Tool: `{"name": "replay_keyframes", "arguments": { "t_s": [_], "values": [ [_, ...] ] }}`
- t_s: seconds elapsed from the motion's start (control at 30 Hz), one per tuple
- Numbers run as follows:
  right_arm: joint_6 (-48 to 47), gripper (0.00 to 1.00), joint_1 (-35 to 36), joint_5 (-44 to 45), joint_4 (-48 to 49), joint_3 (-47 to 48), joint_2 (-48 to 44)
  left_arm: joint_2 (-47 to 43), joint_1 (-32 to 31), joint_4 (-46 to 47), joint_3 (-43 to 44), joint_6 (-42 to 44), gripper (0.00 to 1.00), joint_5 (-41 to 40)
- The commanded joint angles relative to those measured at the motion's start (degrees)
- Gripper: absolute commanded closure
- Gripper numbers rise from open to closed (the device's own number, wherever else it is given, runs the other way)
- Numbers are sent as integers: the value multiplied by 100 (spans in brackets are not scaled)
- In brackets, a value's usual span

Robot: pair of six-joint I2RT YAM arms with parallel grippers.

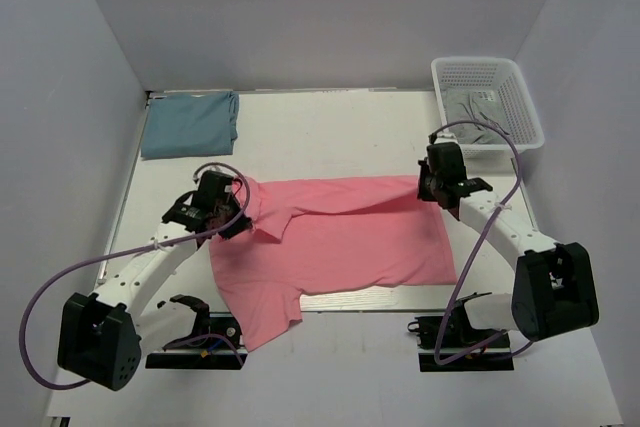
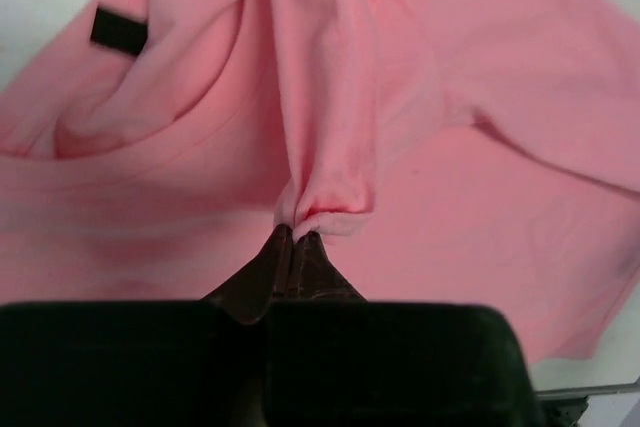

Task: Fold and stack the t-shirts
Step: Fold the flattened tshirt in 1/3 of the way

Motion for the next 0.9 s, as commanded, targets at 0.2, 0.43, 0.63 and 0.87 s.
{"name": "replay_keyframes", "arguments": {
  "t_s": [0.2, 0.43, 0.63, 0.87],
  "values": [
    [733, 37, 8, 895, -608, -383, -185, -120, -45, -1073, -291, -86, 22, 73],
    [523, 10, -18, 380, -468, -163, -852, 248, -45, -628, 640, 10, 0, -867],
    [443, 10, 17, -210, 182, -198, -609, 1880, -35, 245, 1729, 530, 0, -1088],
    [663, 10, 8, -290, 718, -14, 287, 3483, -36, -521, 3068, 854, 10, -1598]
  ]
}}
